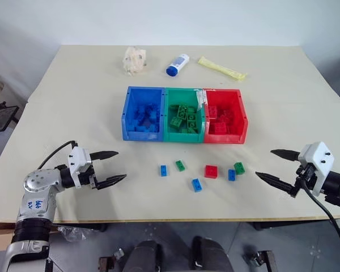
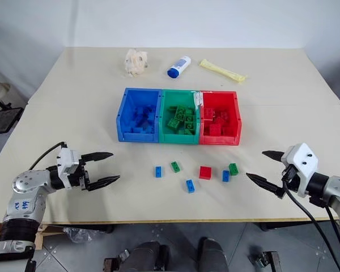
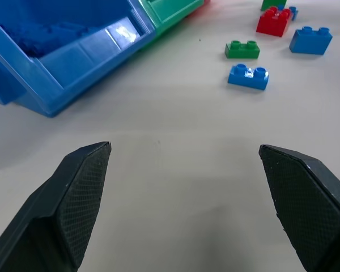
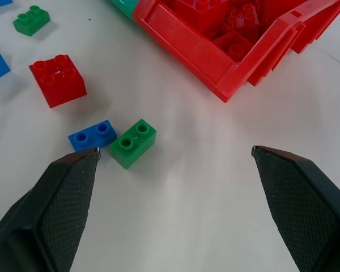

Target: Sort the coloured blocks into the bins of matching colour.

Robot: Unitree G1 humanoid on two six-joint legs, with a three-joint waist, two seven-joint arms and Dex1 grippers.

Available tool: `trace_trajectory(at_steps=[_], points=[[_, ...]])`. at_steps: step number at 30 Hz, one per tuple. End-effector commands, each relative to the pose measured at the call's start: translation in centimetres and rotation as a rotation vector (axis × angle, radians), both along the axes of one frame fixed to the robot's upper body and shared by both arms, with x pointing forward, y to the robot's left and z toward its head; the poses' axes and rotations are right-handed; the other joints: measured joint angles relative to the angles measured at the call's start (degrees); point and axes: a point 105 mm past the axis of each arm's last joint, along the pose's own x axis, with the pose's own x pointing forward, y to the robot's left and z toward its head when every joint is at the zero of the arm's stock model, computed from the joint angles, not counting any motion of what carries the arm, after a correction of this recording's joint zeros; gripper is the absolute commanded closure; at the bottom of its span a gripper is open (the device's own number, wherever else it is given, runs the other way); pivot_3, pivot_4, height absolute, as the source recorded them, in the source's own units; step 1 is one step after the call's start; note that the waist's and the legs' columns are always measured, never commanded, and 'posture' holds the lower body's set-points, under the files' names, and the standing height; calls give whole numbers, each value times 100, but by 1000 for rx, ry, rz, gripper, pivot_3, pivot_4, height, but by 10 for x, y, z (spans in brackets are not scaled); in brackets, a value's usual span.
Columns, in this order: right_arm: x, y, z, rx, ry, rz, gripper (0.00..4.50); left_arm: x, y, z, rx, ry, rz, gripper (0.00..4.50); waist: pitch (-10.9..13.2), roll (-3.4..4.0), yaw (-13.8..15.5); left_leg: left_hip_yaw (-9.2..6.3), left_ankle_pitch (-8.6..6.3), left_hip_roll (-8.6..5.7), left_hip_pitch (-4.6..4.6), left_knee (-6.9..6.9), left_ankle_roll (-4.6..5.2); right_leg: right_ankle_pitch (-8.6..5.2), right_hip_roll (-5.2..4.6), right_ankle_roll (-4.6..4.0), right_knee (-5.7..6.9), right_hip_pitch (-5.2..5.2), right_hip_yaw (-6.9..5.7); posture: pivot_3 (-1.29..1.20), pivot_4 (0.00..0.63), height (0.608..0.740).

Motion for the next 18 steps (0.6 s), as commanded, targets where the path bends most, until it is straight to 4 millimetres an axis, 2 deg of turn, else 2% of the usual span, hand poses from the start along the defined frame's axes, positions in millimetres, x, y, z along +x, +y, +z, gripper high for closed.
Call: trace_trajectory(at_steps=[1, 6, 11, 18], points=[[0, 2, 14, -4, -53, 13, 0, 0, -1, 11, -20, -44, -20, 53, 0, 0, -1, 0, 0, 0, 0, 0, 0, 0, 0, 0, 0, 0, 0, 0, 150, 740], [4, -1, 14, -6, -33, -35, 0, 3, -8, 16, -88, 19, -10, 53, 0, 0, 2, -1, 0, 0, -1, 1, 0, 0, -1, 0, 1, 0, 0, 0, 150, 740], [-5, -10, 13, -13, -2, -65, 0, -1, -17, 21, -115, 10, -73, 53, 0, 0, 13, -5, 0, 0, -3, 2, 0, 0, -2, 0, 1, 0, 5, 0, 150, 740], [-47, -40, 11, -89, 92, -148, 0, -1, -27, 21, -104, 2, -129, 53, -1, -1, 41, 0, 0, -4, -2, 2, 1, 0, 3, 1, -5, 5, 0, 0, 150, 740]])
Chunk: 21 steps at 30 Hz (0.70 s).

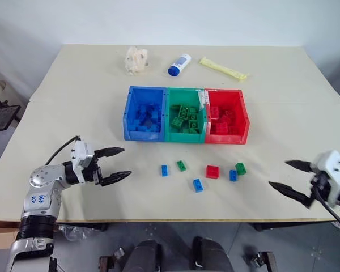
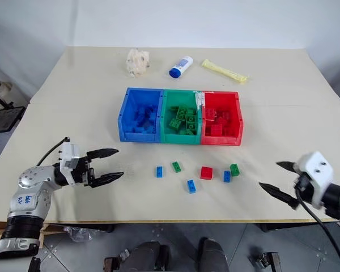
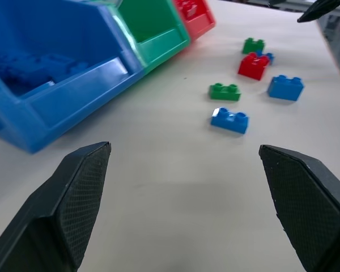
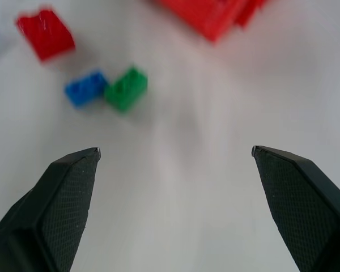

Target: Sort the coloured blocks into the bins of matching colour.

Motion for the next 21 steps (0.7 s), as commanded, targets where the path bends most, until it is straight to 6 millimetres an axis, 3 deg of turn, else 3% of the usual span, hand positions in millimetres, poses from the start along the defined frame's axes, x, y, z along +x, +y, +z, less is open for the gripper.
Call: trace_trajectory(at_steps=[1, 4, 10, 15, 21], points=[[-12, -4, 19, -42, -25, 4, 0, -1, -6, 8, -2, -43, -32, 53, 0, 0, -15, 2, 0, 0, 0, 0, 0, 0, 0, 0, -2, 0, 1, 0, 150, 740], [-19, -3, 19, -47, 8, -3, 0, -2, -8, 6, -1, -45, -38, 53, 0, 0, -46, 2, 0, 4, 4, -1, 0, 0, -2, 0, -1, 1, 14, 0, 150, 740], [-10, 12, 19, -39, 16, 60, 0, -11, -15, 5, 2, -61, -58, 53, 0, 0, -52, 1, -2, 9, 5, -1, -4, 0, -6, -1, 0, -3, 28, 0, 150, 740], [20, 38, 11, -41, 37, 167, 0, -24, -25, -2, 24, -71, -98, 53, 0, 0, -62, -3, -2, 9, 1, 8, -4, 0, -14, -1, -2, -2, 32, 0, 150, 740], [37, 56, -3, -75, 70, 269, 0, -39, -33, -9, 14, -40, -104, 53, 1, 1, -45, -12, -4, 8, -6, 8, -6, 0, -17, -2, -8, -2, 24, 0, 150, 740]])
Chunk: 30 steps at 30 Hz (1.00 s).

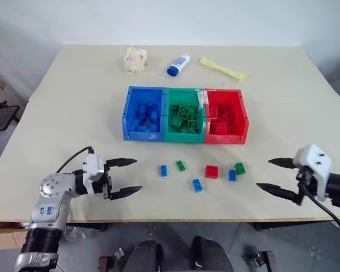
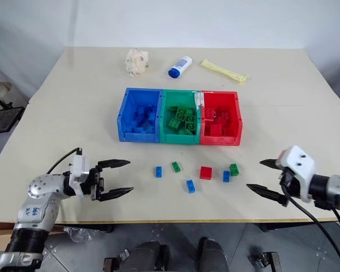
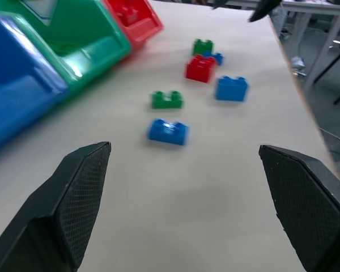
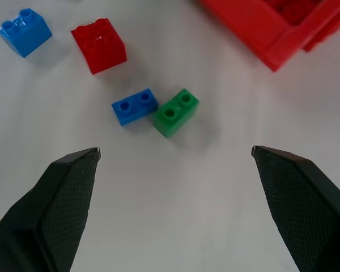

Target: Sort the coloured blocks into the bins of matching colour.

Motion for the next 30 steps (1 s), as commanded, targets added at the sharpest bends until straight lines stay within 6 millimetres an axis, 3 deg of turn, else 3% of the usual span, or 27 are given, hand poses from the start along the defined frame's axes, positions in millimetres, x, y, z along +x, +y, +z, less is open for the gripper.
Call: trace_trajectory(at_steps=[1, 11, 17, 20, 27, 30], points=[[9, 8, -5, -48, -2, 60, 0, -6, -6, 6, -10, -28, -14, 53, 0, 0, -6, 1, 0, -1, 0, 1, 0, 0, 2, 0, 1, 1, -1, 0, 150, 740], [33, 13, -22, -60, -26, 104, 0, -17, -12, 3, -23, -14, -3, 53, 0, 2, -13, 4, 0, 1, 1, 6, 0, 0, 10, 0, 4, 1, -2, 0, 150, 740], [50, 26, -32, -16, -62, 135, 0, -16, -12, 3, -27, -21, 14, 53, 0, 2, -26, 7, 0, 1, 2, 9, 0, 0, 16, 0, 5, 1, -5, 0, 150, 740], [50, 26, -36, -27, -52, 136, 598, -17, -12, 3, -27, -23, 16, 0, 0, 1, -17, 6, 0, 0, 4, 9, 0, 0, 16, 0, 10, 1, -7, 0, 150, 740], [50, 28, -35, -12, -71, 122, 2929, -11, -11, 2, -26, -38, 21, 0, 0, 1, -19, 6, 0, 1, 6, 11, 0, 0, 16, 0, 10, 4, -7, 0, 150, 740], [52, 29, -24, -12, -109, 122, 3020, -7, -11, 2, -26, -47, 21, 0, 0, 1, -15, 6, 0, 0, 6, 11, 0, 0, 15, 0, 11, 3, -6, 0, 150, 740]])
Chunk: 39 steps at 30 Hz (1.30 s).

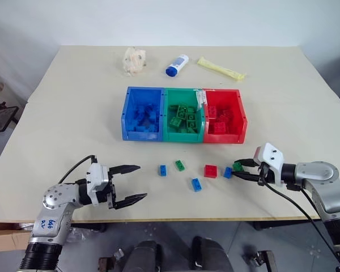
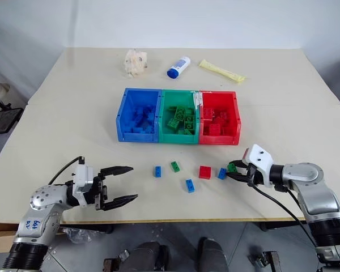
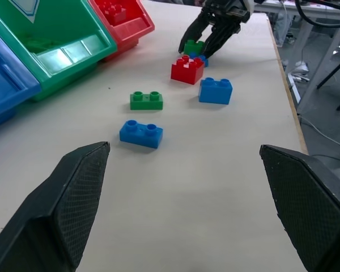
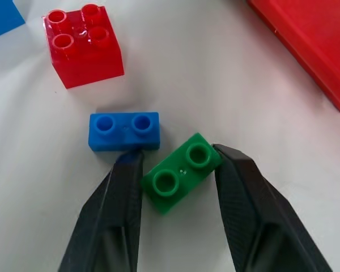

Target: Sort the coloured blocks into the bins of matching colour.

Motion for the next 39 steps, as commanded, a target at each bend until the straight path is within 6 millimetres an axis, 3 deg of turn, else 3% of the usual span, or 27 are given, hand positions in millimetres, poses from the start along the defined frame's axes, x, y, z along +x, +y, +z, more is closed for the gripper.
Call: trace_trajectory(at_steps=[1, 5, 10, 14, 18, 19, 21, 26, 30, 34, 39], points=[[3, 0, 18, -4, -68, -14, 3020, 4, -2, 4, -4, -33, -10, 0, 0, 0, 2, 0, 0, 0, 0, 0, 0, 0, 0, 0, 1, -1, -1, 0, 150, 740], [7, 14, 46, -10, -141, 23, 3020, 11, -3, 4, -1, -46, -19, 0, 2, 3, -5, 4, 0, 0, -2, 0, 0, 0, 0, 0, 1, -6, -2, 0, 150, 740], [32, 62, 91, 85, -282, 96, 3020, 22, -6, 6, 1, -70, -46, 0, 2, 3, -49, 6, -1, 3, 0, -1, -2, -1, 4, -1, 12, -12, -18, 0, 150, 740], [61, 101, 108, 147, -323, 118, 3020, 33, -10, 8, -7, -95, -49, 0, 2, 3, -136, 5, -1, 1, -3, -1, -2, -1, 7, -3, 25, -17, -36, 0, 150, 740], [83, 127, 118, 194, -381, 119, 3020, 39, -12, 9, -11, -112, -49, 0, 2, 2, -146, -7, -1, -8, -7, -2, -1, -2, 2, -3, 40, -19, -52, 0, 150, 740], [88, 131, 120, 205, -385, 111, 2285, 40, -12, 10, -13, -116, -47, 0, 2, 3, -147, -7, -1, -12, -7, -2, 0, -2, 0, -3, 42, -20, -51, 0, 150, 740], [94, 135, 121, 218, -395, 104, 1757, 41, -12, 11, -15, -126, -41, 0, 2, 2, -152, -9, 0, -18, -9, -3, 3, -2, -5, -3, 44, -21, -52, 0, 150, 740], [82, 128, 120, 216, -406, 151, 81, 46, -10, 14, -13, -142, -29, 0, 2, 2, -142, -17, 0, -18, -9, -3, 3, -2, -5, -3, 50, -20, -55, 0, 150, 740], [71, 116, 120, 206, -393, 166, 36, 49, -8, 16, -11, -144, -30, 0, 2, 2, -161, -13, 0, -19, -8, -1, 4, -2, -5, -3, 50, -19, -54, 0, 150, 740], [31, 83, 106, 173, -293, 224, 36, 52, -6, 16, -6, -140, -32, 0, 2, 2, -88, -25, 0, -14, -11, -1, 4, -2, -3, -3, 48, -17, -65, 0, 150, 740], [-2, 52, 91, 146, -213, 206, 36, 52, 3, 11, 15, -114, -32, 0, 2, 2, -105, -3, -1, -18, -9, 1, 8, -1, -8, -1, 35, -14, -58, 0, 150, 740]])
